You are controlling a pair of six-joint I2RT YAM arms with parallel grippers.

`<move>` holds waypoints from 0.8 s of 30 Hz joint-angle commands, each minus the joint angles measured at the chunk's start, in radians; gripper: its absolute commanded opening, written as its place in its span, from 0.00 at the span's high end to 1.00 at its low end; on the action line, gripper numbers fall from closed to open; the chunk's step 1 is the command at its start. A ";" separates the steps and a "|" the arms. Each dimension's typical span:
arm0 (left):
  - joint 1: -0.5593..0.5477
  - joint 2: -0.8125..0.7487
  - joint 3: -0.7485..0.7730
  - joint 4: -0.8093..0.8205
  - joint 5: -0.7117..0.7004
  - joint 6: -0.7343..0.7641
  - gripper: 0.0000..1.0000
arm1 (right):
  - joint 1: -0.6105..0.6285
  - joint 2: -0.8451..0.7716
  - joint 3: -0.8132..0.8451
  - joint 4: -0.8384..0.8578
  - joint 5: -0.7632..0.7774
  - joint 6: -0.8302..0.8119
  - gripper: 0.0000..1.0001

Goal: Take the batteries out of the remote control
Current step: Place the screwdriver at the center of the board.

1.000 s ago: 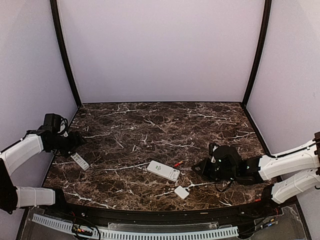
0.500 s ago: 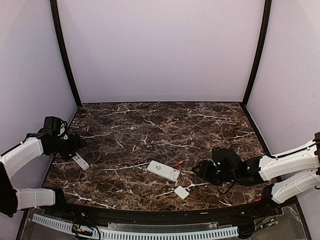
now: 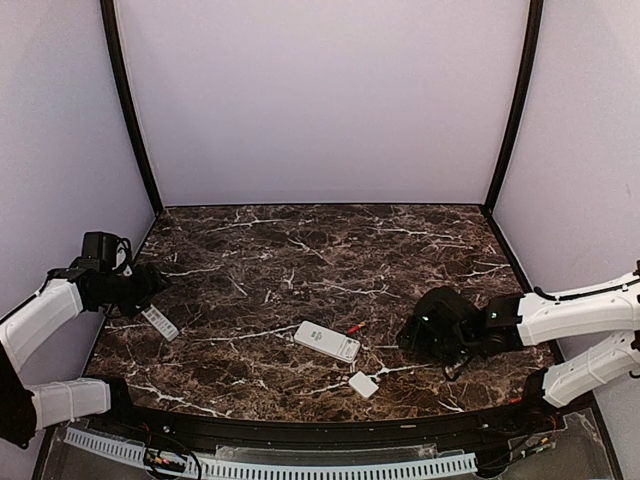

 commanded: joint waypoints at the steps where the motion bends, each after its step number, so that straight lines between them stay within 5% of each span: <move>1: 0.004 -0.024 0.000 -0.030 -0.002 0.002 0.20 | 0.013 0.046 0.069 -0.208 0.069 -0.027 0.21; 8: 0.004 -0.057 0.032 -0.067 -0.005 0.014 0.20 | 0.030 0.090 0.143 -0.292 0.085 -0.241 0.11; 13: 0.005 -0.071 0.045 -0.080 -0.006 0.024 0.20 | 0.044 0.012 0.139 -0.200 -0.010 -0.513 0.09; 20: 0.004 -0.113 0.040 -0.070 0.010 0.039 0.20 | 0.043 -0.116 0.170 -0.263 0.029 -0.551 0.07; 24: 0.004 -0.096 0.028 -0.062 -0.009 0.024 0.20 | 0.039 -0.216 0.143 -0.150 -0.026 -0.530 0.07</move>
